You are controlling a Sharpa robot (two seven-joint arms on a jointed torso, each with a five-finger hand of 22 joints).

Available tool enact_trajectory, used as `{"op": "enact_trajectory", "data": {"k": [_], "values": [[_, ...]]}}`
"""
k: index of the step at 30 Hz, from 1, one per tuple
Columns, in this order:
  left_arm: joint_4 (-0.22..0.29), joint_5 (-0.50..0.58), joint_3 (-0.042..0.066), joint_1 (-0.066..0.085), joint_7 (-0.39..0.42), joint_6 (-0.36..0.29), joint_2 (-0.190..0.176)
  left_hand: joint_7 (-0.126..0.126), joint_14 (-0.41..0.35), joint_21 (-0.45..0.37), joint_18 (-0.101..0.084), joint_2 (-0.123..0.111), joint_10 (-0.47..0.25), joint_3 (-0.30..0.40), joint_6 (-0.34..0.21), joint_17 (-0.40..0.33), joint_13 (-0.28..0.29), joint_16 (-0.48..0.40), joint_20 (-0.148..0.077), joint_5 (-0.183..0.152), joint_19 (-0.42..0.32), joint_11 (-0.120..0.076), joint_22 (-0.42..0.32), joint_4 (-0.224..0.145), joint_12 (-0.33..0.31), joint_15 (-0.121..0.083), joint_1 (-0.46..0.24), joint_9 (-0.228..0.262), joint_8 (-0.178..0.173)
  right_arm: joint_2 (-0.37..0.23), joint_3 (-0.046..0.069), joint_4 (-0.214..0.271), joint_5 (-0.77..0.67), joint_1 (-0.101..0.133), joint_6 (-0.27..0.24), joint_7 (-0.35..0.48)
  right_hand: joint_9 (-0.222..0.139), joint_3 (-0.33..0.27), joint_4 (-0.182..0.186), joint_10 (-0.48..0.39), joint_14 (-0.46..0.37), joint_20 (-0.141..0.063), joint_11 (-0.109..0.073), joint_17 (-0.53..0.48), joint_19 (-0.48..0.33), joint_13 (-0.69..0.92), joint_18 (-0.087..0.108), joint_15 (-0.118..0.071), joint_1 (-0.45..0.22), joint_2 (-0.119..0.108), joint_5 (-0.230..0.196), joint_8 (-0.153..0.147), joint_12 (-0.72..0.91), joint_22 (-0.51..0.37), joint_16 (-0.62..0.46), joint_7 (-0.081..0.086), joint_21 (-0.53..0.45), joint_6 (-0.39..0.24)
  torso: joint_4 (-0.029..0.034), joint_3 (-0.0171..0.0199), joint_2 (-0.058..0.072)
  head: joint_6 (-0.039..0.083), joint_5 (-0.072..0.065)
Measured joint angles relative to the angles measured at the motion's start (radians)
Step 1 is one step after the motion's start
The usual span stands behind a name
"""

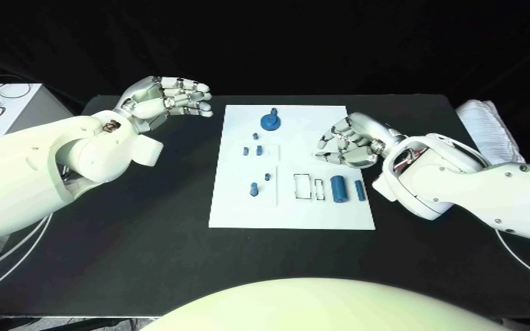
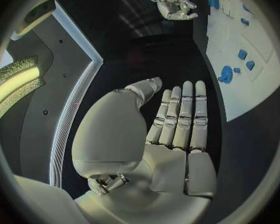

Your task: Assemble the parts on the task board

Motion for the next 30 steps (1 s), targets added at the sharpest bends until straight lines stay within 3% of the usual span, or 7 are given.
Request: {"op": "enact_trajectory", "data": {"k": [4, 10, 11, 13, 19, 30], "values": [[0.017, 0.0, 0.0, -0.013, 0.002, 0.0, -0.007, 0.0, 0.0, 0.0, 0.0, 0.0, 0.0, 0.0, 0.0, 0.001, 0.0, 0.0, 0.004, 0.0, 0.004, 0.0, -0.001, 0.0, 0.0, 0.0, 0.0, 0.0, 0.0, -0.057, -0.006, 0.009, 0.025, 0.001, 0.022, -0.029, 0.03, -0.04, 0.002, 0.065, 0.0, 0.0, 0.0, 0.011, 0.0, 0.294, -0.016, 0.0, -0.063, 0.008, 0.008, 0.027, 0.242, 0.0, 0.045, 0.003, 0.068, -0.015, -0.0031, 0.0013, -0.003, 0.0, -0.022], [0.026, 0.001, -0.001, -0.022, 0.004, 0.001, -0.011, 0.0, 0.0, -0.004, 0.0, 0.0, 0.0, 0.0, 0.0, 0.001, 0.0, 0.0, 0.004, 0.0, 0.004, 0.0, -0.001, 0.0, 0.0, 0.0, 0.0, 0.0, 0.0, -0.094, -0.015, 0.023, 0.003, -0.003, 0.054, -0.081, 0.055, -0.132, 0.006, 0.105, 0.0, 0.0, -0.003, 0.011, 0.0, 0.347, -0.016, 0.0, -0.129, 0.03, 0.014, 0.061, 0.352, 0.0, 0.073, -0.001, 0.149, -0.019, -0.0057, 0.0013, -0.006, 0.0, -0.049], [0.027, 0.001, -0.001, -0.024, 0.004, 0.001, -0.011, 0.0, 0.0, -0.004, 0.0, 0.0, 0.0, 0.0, 0.0, 0.001, 0.0, 0.0, 0.004, 0.0, 0.004, 0.0, -0.001, 0.0, 0.0, 0.0, 0.0, 0.0, 0.0, -0.098, -0.017, 0.026, -0.007, -0.004, 0.06, -0.093, 0.058, -0.147, 0.006, 0.105, 0.0, 0.0, -0.002, 0.011, 0.0, 0.347, -0.026, 0.0, -0.135, 0.036, 0.018, 0.061, 0.355, 0.0, 0.073, -0.003, 0.155, -0.017, -0.0057, 0.0013, -0.006, 0.0, -0.052], [0.028, 0.001, -0.001, -0.025, 0.004, 0.001, -0.012, 0.0, 0.0, -0.004, 0.0, 0.0, 0.0, 0.0, 0.0, 0.001, 0.0, 0.0, 0.004, 0.0, 0.004, 0.0, -0.001, 0.0, 0.0, 0.0, 0.0, 0.0, 0.0, -0.102, -0.019, 0.028, -0.023, -0.008, 0.07, -0.111, 0.061, -0.166, 0.006, 0.106, 0.0, 0.0, -0.001, 0.011, 0.0, 0.347, -0.027, 0.0, -0.141, 0.042, 0.022, 0.065, 0.355, 0.0, 0.074, -0.003, 0.161, -0.017, -0.0057, 0.0012, -0.007, 0.0, -0.058], [0.031, 0.003, 0.0, -0.028, 0.006, 0.001, -0.012, 0.0, 0.0, -0.004, 0.0, 0.0, 0.0, -0.003, 0.0, 0.003, 0.0, -0.004, 0.004, 0.0, 0.004, 0.0, -0.002, 0.003, 0.0, 0.0, 0.0, -0.001, 0.0, -0.095, -0.024, 0.027, -0.068, -0.033, 0.096, -0.169, 0.064, -0.188, 0.007, 0.108, 0.0, 0.0, -0.003, 0.011, 0.0, 0.347, -0.027, 0.0, -0.141, 0.042, 0.029, 0.069, 0.355, 0.0, 0.077, -0.003, 0.179, -0.017, -0.0036, 0.0007, -0.006, 0.0, -0.066], [0.036, 0.005, 0.0, -0.028, 0.007, 0.002, -0.017, 0.0, 0.0, -0.004, 0.0, 0.0, 0.0, -0.003, 0.0, 0.003, 0.0, -0.004, 0.004, 0.0, 0.004, 0.0, -0.002, 0.003, 0.0, 0.0, 0.0, -0.002, 0.0, -0.058, -0.025, 0.005, -0.126, -0.06, 0.122, -0.239, 0.071, -0.25, 0.008, 0.108, 0.0, 0.001, -0.003, 0.011, 0.0, 0.347, -0.027, 0.0, -0.171, 0.072, 0.029, 0.085, 0.355, 0.001, 0.081, -0.011, 0.202, -0.016, -0.0012, -0.0012, -0.004, 0.0, -0.071]]}}
